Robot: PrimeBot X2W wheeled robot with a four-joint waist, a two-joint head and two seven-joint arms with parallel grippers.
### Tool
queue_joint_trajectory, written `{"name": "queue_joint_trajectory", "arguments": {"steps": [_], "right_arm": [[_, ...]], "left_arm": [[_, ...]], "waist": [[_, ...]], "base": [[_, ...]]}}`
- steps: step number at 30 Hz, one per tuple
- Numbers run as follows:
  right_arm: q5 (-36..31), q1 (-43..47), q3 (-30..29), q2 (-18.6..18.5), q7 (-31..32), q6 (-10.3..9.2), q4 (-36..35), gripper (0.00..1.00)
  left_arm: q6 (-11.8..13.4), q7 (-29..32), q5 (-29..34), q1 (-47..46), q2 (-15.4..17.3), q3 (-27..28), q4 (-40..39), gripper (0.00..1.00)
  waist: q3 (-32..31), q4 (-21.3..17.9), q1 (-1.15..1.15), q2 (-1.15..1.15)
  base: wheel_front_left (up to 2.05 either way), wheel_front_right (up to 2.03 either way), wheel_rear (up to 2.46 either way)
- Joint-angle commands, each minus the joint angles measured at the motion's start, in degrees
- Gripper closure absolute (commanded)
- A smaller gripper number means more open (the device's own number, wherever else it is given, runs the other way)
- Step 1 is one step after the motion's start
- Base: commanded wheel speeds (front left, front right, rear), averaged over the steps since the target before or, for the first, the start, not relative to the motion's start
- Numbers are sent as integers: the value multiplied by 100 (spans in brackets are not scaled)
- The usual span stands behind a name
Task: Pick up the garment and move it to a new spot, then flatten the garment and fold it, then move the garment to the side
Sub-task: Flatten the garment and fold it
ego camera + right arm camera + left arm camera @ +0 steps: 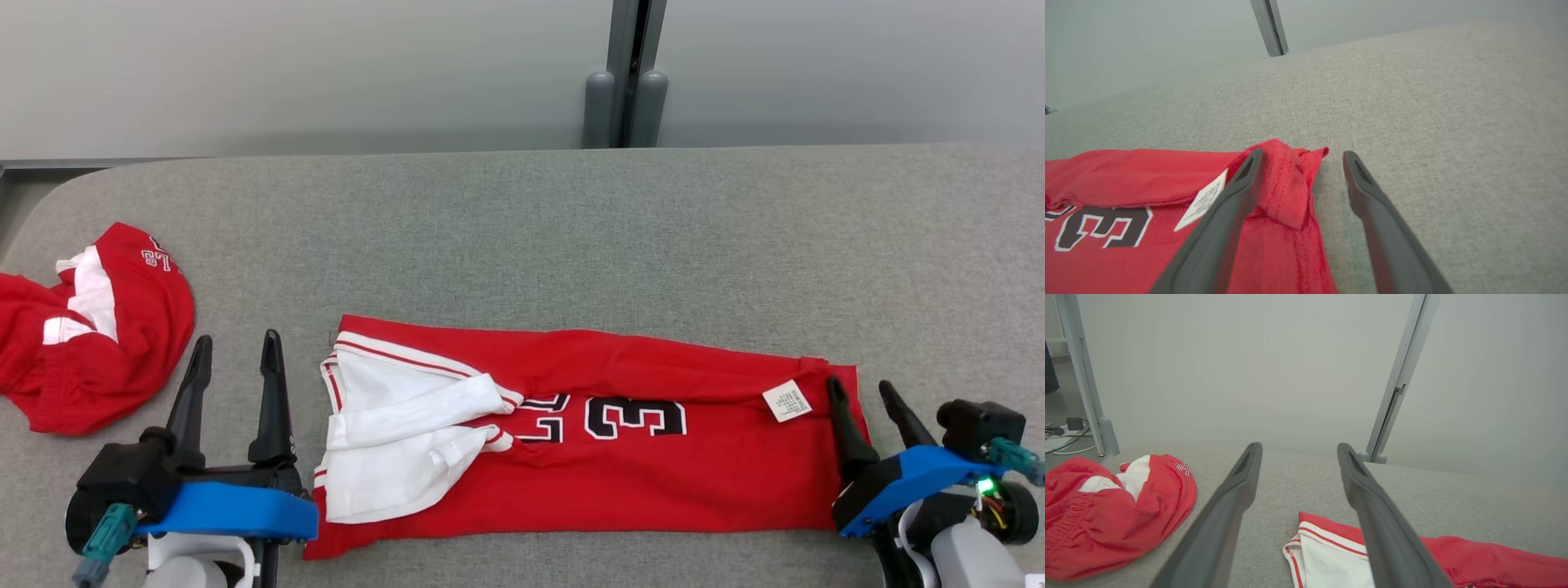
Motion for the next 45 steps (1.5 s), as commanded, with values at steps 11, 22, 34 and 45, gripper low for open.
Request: {"name": "queue_joint_trajectory", "arguments": {"steps": [11, 22, 34, 45], "right_arm": [[-53, -114, 46, 248, 50, 1, 952, 0], [441, -226, 372, 144, -307, 1, 943, 100], [559, -272, -76, -853, -415, 1, 915, 100], [329, 26, -134, -606, -319, 1, -1, 100]], "left_arm": [[-511, -13, 921, 289, -687, 1006, 171, 0], [-946, -14, 1485, 316, -1129, 1654, 326, 0], [-1162, -14, 1837, 430, -1356, 1986, 366, 0], [-1250, -14, 1932, 487, -1434, 2089, 394, 0]], "waist": [[10, 73, 0, 0], [-27, 49, 0, 0], [-187, -44, 0, 0], [-302, -114, 0, 0]], "base": [[0, 0, 0], [0, 0, 0], [0, 0, 0], [0, 0, 0]]}}
